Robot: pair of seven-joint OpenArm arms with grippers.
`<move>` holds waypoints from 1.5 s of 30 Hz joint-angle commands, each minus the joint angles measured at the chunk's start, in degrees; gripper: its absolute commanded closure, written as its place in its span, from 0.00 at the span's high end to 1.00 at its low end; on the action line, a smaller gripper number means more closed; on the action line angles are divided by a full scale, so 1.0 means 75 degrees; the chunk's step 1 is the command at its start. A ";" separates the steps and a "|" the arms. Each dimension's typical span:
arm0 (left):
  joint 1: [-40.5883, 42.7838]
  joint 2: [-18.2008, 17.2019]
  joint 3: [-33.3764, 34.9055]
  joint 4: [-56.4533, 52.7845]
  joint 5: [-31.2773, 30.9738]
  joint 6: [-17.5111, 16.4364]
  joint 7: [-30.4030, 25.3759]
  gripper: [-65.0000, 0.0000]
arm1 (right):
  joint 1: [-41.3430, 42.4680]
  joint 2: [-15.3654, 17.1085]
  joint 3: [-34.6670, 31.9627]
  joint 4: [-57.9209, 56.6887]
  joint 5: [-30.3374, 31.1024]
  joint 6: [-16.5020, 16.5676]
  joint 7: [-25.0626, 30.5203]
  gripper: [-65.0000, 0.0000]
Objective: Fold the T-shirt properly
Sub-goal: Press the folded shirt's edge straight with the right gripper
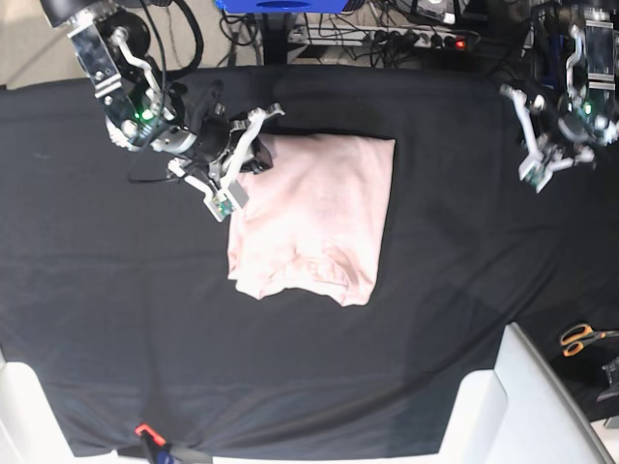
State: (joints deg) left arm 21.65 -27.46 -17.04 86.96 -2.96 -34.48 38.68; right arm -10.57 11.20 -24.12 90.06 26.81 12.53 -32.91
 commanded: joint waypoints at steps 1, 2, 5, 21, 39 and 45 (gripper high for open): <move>0.0097 -0.0130 -0.0067 0.0133 -0.0010 0.0043 -0.0322 0.00 | 0.0126 0.0001 0.0022 -0.0035 0.0089 0.0046 0.0115 0.00; 0.0202 -0.0130 -0.0067 0.0133 -0.0010 0.0043 -0.0486 0.00 | 0.0137 0.0001 0.0033 -0.0187 0.0089 0.0046 0.0127 0.00; 0.0331 0.0010 -0.0067 0.0133 -0.0010 0.0043 -0.0615 0.00 | 0.0196 0.0071 0.0045 -0.0562 0.0089 0.0046 0.0455 0.00; 0.0308 0.0139 -0.0055 0.0121 -0.0010 0.0043 -0.0615 0.00 | -0.0296 0.0271 0.0631 0.0798 0.0089 0.0022 -0.0166 0.00; 0.0296 0.0139 -0.0055 0.0110 -0.0010 0.0043 -0.0650 0.00 | 0.0782 -0.0316 0.0151 -0.1969 0.0077 0.0046 0.0256 0.00; 0.0284 0.0139 0.0004 0.0110 0.0002 0.0043 -0.0650 0.00 | 0.0700 -0.0081 0.0151 -0.1992 0.0112 -0.0001 0.0396 0.00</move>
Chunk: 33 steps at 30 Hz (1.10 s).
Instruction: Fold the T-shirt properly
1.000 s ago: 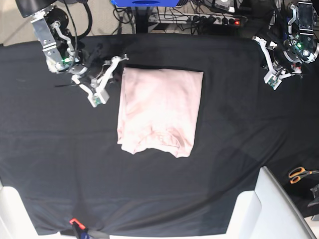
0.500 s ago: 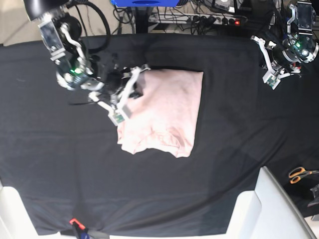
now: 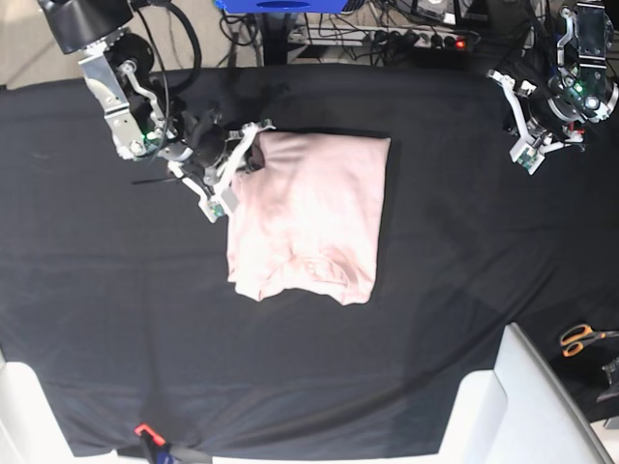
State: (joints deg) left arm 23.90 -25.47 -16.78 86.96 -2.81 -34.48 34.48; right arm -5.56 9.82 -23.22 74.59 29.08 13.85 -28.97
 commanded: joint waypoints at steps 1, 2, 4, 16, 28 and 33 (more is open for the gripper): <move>-0.0016 -0.0126 -0.0031 0.0110 -0.0018 0.0043 -0.0079 0.00 | -0.0026 0.0102 0.0031 0.0177 -0.0191 -0.0176 -0.0140 0.00; -0.0016 -0.0114 -0.0031 0.0110 -0.0018 0.0043 -0.0079 0.00 | -0.0085 0.0102 0.0031 0.0388 -0.0191 -0.0188 -0.0140 0.00; -0.0016 -0.0114 -0.0031 0.0110 -0.0018 0.0043 -0.0079 0.00 | -0.0202 0.0102 0.0031 0.0857 -0.0191 -0.0188 -0.0175 0.00; 0.0031 0.0120 -0.0020 0.0110 -0.0018 0.0043 -0.0090 0.00 | 0.1603 -0.0132 -0.0039 0.1068 -0.0203 -0.0492 -0.1312 0.00; 0.0031 0.0390 -0.0020 0.0121 -0.0018 0.0043 -0.0102 0.00 | 0.3139 -0.0448 -0.0063 -0.1406 -0.0226 -0.0481 -0.0609 0.00; 0.0043 0.0390 -0.0020 0.0121 -0.0018 0.0043 -0.0102 0.00 | 0.3654 -0.0484 -0.0051 -0.2496 -0.0226 -0.0481 -0.0058 0.00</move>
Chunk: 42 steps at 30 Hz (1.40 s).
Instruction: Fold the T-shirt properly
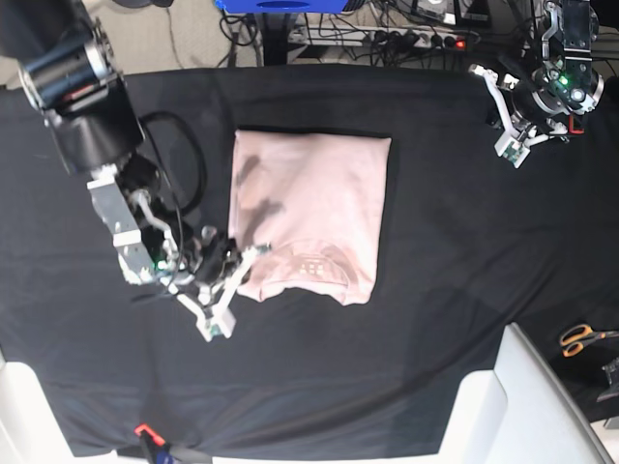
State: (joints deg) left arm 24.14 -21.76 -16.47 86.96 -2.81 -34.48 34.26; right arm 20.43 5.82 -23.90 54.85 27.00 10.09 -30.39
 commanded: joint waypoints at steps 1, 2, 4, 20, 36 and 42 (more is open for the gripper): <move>0.0011 -0.0105 -0.0061 0.0121 -0.0018 0.0043 -0.0073 0.00 | 0.0236 0.0050 0.0039 -0.0052 0.0051 0.0021 0.0284 0.00; 0.0011 -0.0105 -0.0061 0.0110 -0.0018 0.0043 -0.0073 0.00 | 0.0283 0.0038 0.0039 -0.0251 0.0051 0.0021 0.0448 0.00; 0.0011 -0.0105 -0.0061 0.0110 -0.0018 0.0043 -0.0073 0.00 | 0.0389 -0.0056 0.0039 -0.0650 0.0039 0.0021 0.0788 0.00; 0.0960 -0.0070 -0.0107 0.1071 -0.0042 0.0043 -0.1116 0.00 | -0.1440 0.1714 0.0110 0.3617 0.0039 -0.1949 0.1128 0.00; 0.3550 0.0926 0.0010 -0.0090 -0.0018 0.0032 -0.3425 0.00 | -0.8391 0.2242 0.2536 0.7134 0.0062 -0.2347 0.1081 0.00; 0.2343 0.0739 0.1932 -0.3653 -0.0006 0.0055 -0.4984 0.00 | -0.8707 0.1105 0.2196 0.5059 0.0027 -0.2324 0.1069 0.00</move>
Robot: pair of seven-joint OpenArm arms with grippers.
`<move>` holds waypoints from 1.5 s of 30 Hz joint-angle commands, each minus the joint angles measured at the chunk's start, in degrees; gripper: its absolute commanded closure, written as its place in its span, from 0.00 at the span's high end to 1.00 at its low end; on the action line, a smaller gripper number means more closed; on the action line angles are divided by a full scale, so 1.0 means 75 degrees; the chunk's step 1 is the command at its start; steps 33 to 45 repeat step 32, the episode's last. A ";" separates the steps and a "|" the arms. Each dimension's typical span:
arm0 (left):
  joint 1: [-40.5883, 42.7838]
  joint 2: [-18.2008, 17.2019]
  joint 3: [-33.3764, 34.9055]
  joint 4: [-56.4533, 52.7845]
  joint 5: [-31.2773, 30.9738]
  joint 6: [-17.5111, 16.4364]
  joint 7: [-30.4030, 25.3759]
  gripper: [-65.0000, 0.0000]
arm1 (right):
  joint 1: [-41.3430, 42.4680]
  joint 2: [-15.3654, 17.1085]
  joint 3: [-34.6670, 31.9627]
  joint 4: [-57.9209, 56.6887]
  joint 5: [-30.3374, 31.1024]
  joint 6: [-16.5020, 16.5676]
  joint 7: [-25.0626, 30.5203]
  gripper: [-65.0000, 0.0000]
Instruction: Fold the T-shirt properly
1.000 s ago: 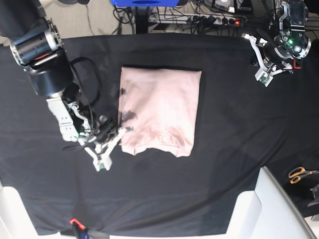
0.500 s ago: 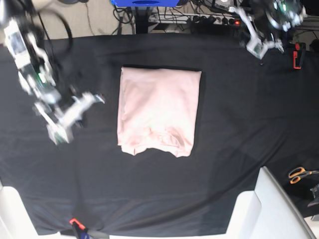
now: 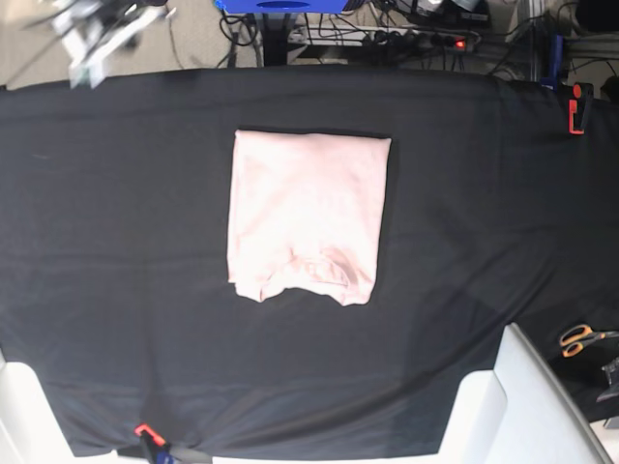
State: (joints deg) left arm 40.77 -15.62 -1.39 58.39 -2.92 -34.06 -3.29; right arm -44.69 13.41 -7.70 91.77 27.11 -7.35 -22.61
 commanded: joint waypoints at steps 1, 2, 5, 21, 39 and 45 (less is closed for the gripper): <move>-0.0332 -0.0069 0.0308 -0.0735 0.0008 0.0000 -0.0364 0.00 | 0.0256 0.0011 -0.0209 -0.0508 0.0013 0.0002 0.0032 0.00; -0.0719 -0.0034 0.0625 -0.1497 -0.0004 0.0000 -0.0681 0.00 | 0.0549 -0.0036 -0.0456 -0.1223 0.0013 0.0002 0.0032 0.00; -0.2196 0.0224 0.1879 -0.4228 -0.0015 0.0000 -0.1665 0.00 | 0.1733 -0.0282 -0.1581 -0.4025 0.0024 0.0014 0.0196 0.00; -0.5302 0.0928 0.3215 -0.7217 -0.0004 0.2368 -0.1654 0.00 | 0.4511 -0.1524 -0.3738 -1.1468 0.0083 -0.0045 0.6479 0.01; -0.5524 0.0928 0.3203 -0.6912 -0.0015 0.2391 -0.1654 0.00 | 0.4698 -0.1489 -0.3749 -1.1421 0.0083 -0.0045 0.6479 0.01; -0.5524 0.0928 0.3203 -0.6912 -0.0015 0.2391 -0.1654 0.00 | 0.4698 -0.1489 -0.3749 -1.1421 0.0083 -0.0045 0.6479 0.01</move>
